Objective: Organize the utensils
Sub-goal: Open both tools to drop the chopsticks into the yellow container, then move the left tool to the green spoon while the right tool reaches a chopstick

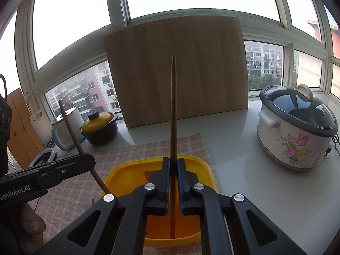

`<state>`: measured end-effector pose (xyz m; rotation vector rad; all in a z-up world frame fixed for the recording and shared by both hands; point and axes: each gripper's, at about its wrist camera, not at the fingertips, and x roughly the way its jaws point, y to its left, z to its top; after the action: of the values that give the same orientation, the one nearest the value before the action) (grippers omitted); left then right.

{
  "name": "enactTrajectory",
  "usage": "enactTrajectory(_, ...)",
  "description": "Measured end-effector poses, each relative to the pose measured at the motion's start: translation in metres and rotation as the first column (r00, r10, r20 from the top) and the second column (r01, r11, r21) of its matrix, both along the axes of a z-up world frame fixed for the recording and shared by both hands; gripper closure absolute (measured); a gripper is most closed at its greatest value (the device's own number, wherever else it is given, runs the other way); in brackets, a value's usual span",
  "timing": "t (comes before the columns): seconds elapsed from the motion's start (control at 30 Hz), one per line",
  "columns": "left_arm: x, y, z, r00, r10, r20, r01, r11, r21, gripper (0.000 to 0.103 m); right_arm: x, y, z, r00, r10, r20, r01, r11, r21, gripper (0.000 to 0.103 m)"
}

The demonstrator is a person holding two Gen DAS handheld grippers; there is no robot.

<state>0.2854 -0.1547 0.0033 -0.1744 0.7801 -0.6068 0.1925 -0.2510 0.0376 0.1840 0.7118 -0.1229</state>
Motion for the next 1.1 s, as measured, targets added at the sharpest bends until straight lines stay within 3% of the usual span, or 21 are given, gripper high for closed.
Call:
enactTrajectory(0.07,-0.003,0.001,0.001,1.000,-0.003,0.005,0.003,1.000,0.015,0.098,-0.002,-0.001,0.000,1.000,-0.006,-0.002,0.006,1.000,0.000,0.082)
enactTrajectory(0.1,-0.005,0.002,0.002,1.000,-0.003,0.009,0.003,1.000,0.020,0.095,-0.004,-0.001,0.000,1.000,-0.008,0.002,0.008,1.000,0.000,0.068)
enactTrajectory(0.13,-0.006,0.003,0.002,1.000,-0.001,0.014,0.001,1.000,0.023,0.091,-0.006,-0.001,0.001,1.000,-0.011,0.004,0.011,1.000,-0.001,0.065)
enactTrajectory(0.37,-0.014,0.022,0.005,0.999,0.025,0.023,-0.026,0.999,0.034,0.085,-0.015,0.008,0.003,1.000,0.009,-0.010,-0.009,1.000,-0.010,0.063)
enactTrajectory(0.6,-0.018,0.067,0.004,0.997,0.080,-0.001,-0.080,0.997,-0.008,0.085,-0.028,0.028,0.007,0.997,0.072,-0.001,-0.072,0.997,0.018,0.060)
enactTrajectory(0.67,-0.021,0.082,0.004,0.994,0.110,0.014,-0.110,0.994,-0.002,0.085,-0.032,0.035,0.007,0.996,0.093,0.002,-0.093,0.995,0.025,0.056)
enactTrajectory(0.73,-0.025,0.098,0.002,0.989,0.143,0.022,-0.143,0.990,0.008,0.085,-0.036,0.043,0.008,0.992,0.129,0.017,-0.129,0.991,0.026,0.039)
enactTrajectory(0.8,-0.028,0.112,-0.002,0.987,0.162,0.017,-0.162,0.987,0.022,0.085,-0.042,0.053,0.009,0.986,0.161,0.037,-0.161,0.987,0.011,0.032)
enactTrajectory(0.97,-0.037,0.142,-0.018,0.979,0.206,-0.012,-0.204,0.976,0.076,0.085,-0.052,0.079,0.004,0.968,0.251,0.013,-0.250,0.967,-0.042,0.021)
enactTrajectory(1.1,-0.047,0.159,-0.041,0.974,0.219,-0.059,-0.210,0.969,0.127,0.085,-0.055,0.096,-0.005,0.949,0.315,-0.031,-0.316,0.948,-0.030,0.021)
